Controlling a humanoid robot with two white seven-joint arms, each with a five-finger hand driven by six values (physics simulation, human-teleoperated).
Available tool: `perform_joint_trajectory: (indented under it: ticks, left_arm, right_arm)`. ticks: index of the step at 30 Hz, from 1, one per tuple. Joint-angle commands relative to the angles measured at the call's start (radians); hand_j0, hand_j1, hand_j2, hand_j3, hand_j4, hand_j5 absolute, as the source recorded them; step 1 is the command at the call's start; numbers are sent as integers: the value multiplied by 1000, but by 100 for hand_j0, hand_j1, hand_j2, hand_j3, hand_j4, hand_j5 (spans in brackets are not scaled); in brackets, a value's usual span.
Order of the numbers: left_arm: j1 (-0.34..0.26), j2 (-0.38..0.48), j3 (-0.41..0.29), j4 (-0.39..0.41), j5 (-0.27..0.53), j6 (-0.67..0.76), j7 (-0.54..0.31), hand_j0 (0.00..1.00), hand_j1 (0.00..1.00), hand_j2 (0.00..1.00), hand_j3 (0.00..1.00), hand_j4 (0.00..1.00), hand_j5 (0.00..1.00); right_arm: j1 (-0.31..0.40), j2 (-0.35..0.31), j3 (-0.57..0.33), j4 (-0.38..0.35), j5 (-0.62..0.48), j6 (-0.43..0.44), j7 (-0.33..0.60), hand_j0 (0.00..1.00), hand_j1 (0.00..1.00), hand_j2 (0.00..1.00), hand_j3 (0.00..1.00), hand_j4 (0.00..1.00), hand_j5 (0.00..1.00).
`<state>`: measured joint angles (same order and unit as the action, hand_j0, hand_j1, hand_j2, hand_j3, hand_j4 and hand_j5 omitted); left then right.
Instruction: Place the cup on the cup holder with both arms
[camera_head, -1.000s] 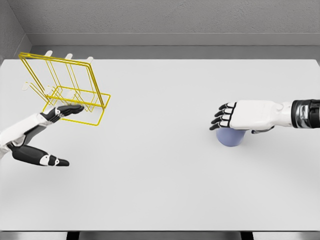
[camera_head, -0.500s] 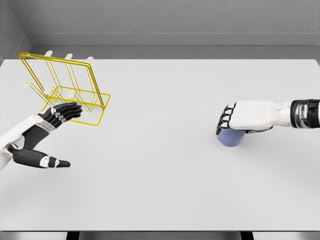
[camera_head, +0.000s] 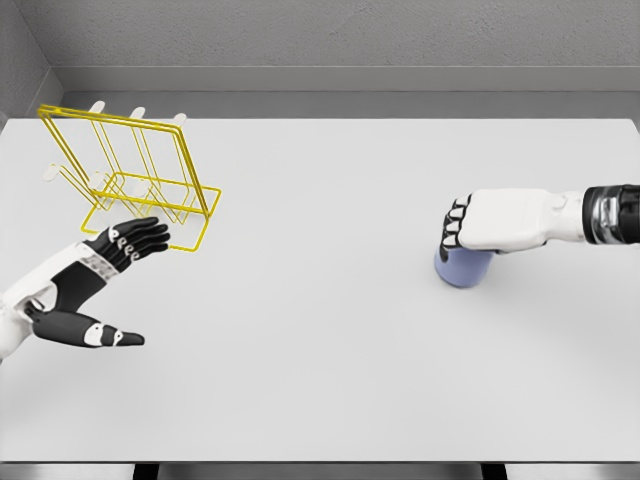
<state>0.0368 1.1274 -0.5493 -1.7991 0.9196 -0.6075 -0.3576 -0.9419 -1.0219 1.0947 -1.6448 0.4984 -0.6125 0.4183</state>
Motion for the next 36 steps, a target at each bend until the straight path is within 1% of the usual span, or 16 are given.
perform_joint_trajectory:
  ticks: [1, 2, 4, 5, 7, 10, 11, 14, 16, 20, 24, 27, 28, 30, 32, 36]
  left_arm:
    - [0, 0, -4, 0, -11, 14, 0, 100, 100, 100, 100, 100, 100]
    - [2, -4, -4, 0, -11, 18, 0, 100, 100, 100, 100, 100, 100]
    - [0, -8, -6, 0, 2, 75, 2, 100, 100, 100, 100, 100, 100]
    - [-2, -9, -35, 0, 13, 101, 2, 100, 100, 100, 100, 100, 100]
    - [-3, -18, -44, 3, 16, 103, 2, 100, 100, 100, 100, 100, 100]
    - [-3, -32, -44, 15, 18, 127, 2, 100, 100, 100, 100, 100, 100]
    - [-3, -34, -46, 23, 24, 129, 2, 100, 100, 100, 100, 100, 100]
    - [-23, -51, -50, 63, 27, 133, 2, 100, 100, 100, 100, 100, 100]
    - [-41, -80, -54, 79, 27, 175, 2, 100, 100, 100, 100, 100, 100]
    - [-75, -123, -72, 113, 21, 195, 0, 100, 100, 100, 100, 100, 100]
    - [-109, -146, -127, 142, 13, 201, 0, 100, 100, 100, 100, 100, 100]
    - [-129, -156, -153, 152, 13, 203, 0, 100, 100, 100, 100, 100, 100]
    - [-140, -158, -166, 153, 13, 203, 0, 100, 100, 100, 100, 100, 100]
    - [-147, -164, -169, 159, 13, 203, 0, 100, 100, 100, 100, 100, 100]
    - [-175, -175, -196, 176, 13, 203, 0, 100, 100, 100, 100, 100, 100]
    - [-183, -192, -201, 188, 12, 203, 0, 100, 100, 100, 100, 100, 100]
  right_arm:
    - [0, -7, -6, -21, -6, 2, 0, 63, 63, 63, 63, 63, 63]
    - [-2, -7, -7, -21, -6, 2, 2, 63, 63, 63, 63, 63, 63]
    - [-2, -10, -7, -23, -6, 2, 2, 62, 62, 62, 62, 62, 62]
    - [-8, -12, -7, -38, -3, 2, 2, 61, 61, 61, 61, 61, 61]
    - [-14, -24, -7, -56, -4, 2, 2, 61, 61, 61, 61, 61, 61]
    - [-23, -30, -9, -66, -8, 2, 4, 60, 60, 60, 60, 60, 60]
    - [-28, -36, -9, -92, -4, 2, 4, 57, 57, 57, 57, 57, 57]
    - [-31, -36, -9, -101, -8, 2, 4, 56, 56, 56, 56, 56, 56]
    - [-31, -36, -7, -121, -8, 2, 4, 56, 56, 56, 56, 56, 56]
    - [-43, -18, -7, -122, -8, 2, 4, 56, 56, 56, 56, 56, 56]
    - [-51, 22, -7, -124, -8, 2, 4, 56, 56, 56, 56, 56, 56]
    - [-52, 48, -7, -122, -8, 2, 4, 56, 56, 56, 56, 56, 56]
    - [-52, 60, -7, -122, -8, 2, 4, 56, 56, 56, 56, 56, 56]
    - [-60, 88, -7, -124, -8, 2, 10, 56, 56, 56, 56, 56, 56]
    - [-71, 115, -6, -124, -8, 2, 20, 56, 56, 56, 56, 56, 56]
    - [-72, 144, -6, -124, -9, 2, 20, 56, 56, 56, 56, 56, 56]
